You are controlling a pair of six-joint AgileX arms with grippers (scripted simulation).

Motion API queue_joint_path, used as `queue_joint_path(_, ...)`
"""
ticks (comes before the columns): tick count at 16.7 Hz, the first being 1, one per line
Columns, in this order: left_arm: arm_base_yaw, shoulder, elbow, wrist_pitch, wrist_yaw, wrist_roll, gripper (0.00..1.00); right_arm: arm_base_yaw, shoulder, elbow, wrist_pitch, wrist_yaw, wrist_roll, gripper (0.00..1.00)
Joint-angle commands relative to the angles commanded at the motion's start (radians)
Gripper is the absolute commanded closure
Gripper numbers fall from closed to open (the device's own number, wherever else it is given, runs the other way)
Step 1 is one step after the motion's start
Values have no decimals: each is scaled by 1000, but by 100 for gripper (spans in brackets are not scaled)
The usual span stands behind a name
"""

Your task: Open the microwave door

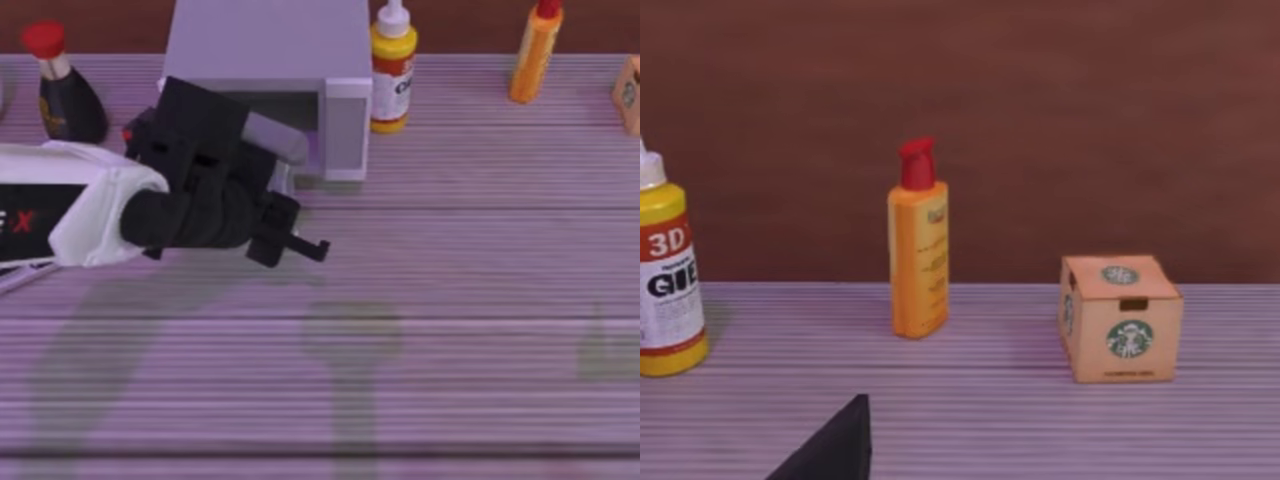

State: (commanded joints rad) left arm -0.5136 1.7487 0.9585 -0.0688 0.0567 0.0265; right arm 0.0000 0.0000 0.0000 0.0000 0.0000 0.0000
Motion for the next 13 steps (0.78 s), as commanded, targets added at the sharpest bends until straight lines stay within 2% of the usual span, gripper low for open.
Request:
queue_joint_path(9,0,0,0,0,0,0,100,0,0,0,0,0,0,0)
queue_joint_path(13,4,-8,-8,0,21,16,100,0,0,0,0,0,0,0)
